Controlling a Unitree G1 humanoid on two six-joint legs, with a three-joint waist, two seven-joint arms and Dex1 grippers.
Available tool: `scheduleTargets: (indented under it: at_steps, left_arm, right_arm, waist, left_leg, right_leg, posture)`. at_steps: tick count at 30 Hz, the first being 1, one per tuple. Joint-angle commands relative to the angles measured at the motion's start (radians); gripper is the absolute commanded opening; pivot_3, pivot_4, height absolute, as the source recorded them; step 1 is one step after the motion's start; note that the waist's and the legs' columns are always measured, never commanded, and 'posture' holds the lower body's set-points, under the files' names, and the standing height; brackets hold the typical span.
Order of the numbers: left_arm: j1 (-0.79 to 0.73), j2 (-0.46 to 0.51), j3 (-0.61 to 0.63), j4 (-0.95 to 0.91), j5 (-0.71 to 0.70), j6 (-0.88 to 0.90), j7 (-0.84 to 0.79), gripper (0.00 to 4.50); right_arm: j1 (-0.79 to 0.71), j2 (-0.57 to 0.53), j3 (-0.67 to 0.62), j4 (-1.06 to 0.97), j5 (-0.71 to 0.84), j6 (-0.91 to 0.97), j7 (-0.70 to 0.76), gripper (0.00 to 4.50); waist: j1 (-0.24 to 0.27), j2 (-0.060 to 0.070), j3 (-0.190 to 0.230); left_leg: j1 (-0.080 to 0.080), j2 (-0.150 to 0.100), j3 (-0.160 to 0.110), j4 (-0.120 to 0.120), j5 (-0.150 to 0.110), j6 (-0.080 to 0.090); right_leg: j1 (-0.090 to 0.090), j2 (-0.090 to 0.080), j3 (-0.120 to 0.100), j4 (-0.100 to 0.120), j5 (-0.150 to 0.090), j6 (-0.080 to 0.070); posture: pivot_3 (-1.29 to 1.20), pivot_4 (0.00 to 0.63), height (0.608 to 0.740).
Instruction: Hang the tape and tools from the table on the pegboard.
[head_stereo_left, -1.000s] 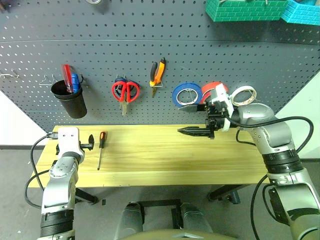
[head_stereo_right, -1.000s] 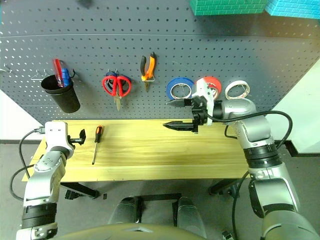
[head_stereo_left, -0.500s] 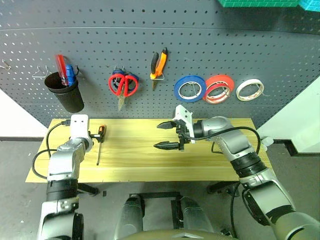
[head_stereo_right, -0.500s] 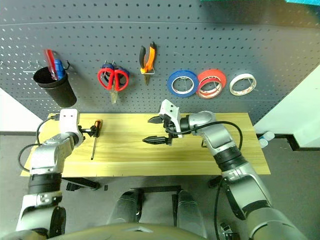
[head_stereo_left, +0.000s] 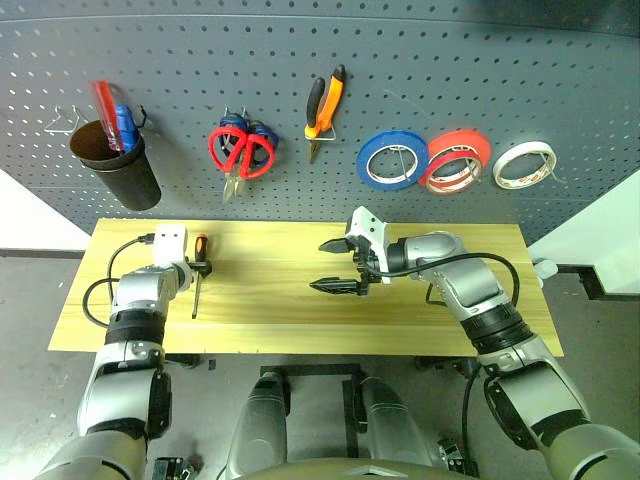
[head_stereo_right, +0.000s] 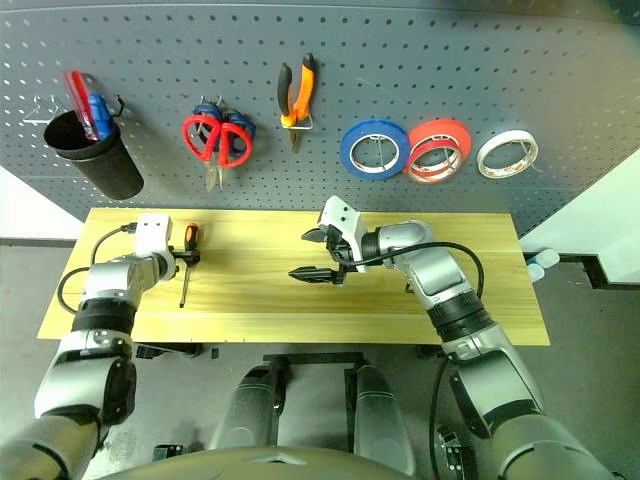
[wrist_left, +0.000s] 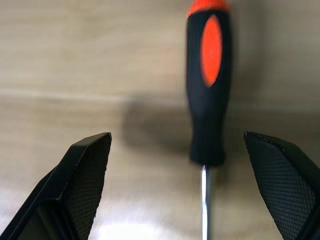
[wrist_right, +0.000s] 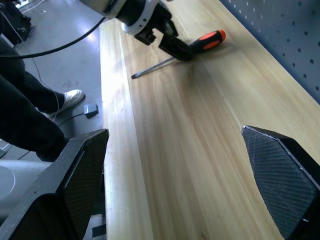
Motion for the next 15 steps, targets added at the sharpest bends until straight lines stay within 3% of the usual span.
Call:
scheduleTargets:
  at_steps: [1,7,10,15]
  left_arm:
    - [-0.061,0.016,0.0,0.104,0.013,-0.061,0.004,4.46]
    - [-0.149,0.016,0.014,0.287,0.004,-0.065,0.015,4.46]
    - [-0.173,0.01,0.048,0.33,-0.021,-0.044,0.027,3.88]
    - [-0.165,0.001,0.042,0.314,-0.028,0.032,0.016,2.25]
  right_arm:
    - [0.016,-0.017,-0.026,-0.067,0.013,0.026,-0.011,4.5]
    - [0.033,-0.03,-0.035,-0.084,0.007,0.037,-0.03,4.5]
    - [0.036,-0.035,-0.039,-0.089,0.008,0.038,-0.035,4.5]
    - [0.038,-0.047,-0.035,-0.09,0.005,0.034,-0.038,4.5]
  waist:
    - [-0.002,0.0,0.002]
    - [-0.003,0.0,0.008]
    - [-0.004,0.001,0.01]
    - [-0.014,0.001,0.01]
  left_leg:
    - [0.0,0.0,0.0,0.0,0.0,0.0]
    - [0.0,0.0,0.0,0.0,0.0,0.0]
    - [0.0,0.0,0.0,0.0,0.0,0.0]
    - [0.0,0.0,0.0,0.0,0.0,0.0]
  right_leg:
    - [0.0,0.0,0.0,0.0,0.0,0.0]
    - [0.0,0.0,0.0,0.0,-0.003,0.004]
    - [0.0,0.0,0.0,0.0,-0.003,0.004]
    - [0.0,0.0,0.0,0.0,-0.003,0.004]
  posture:
    - [0.19,0.344,0.74]
    - [0.17,0.345,0.74]
    - [0.16,0.344,0.74]
    - [0.16,0.34,0.74]
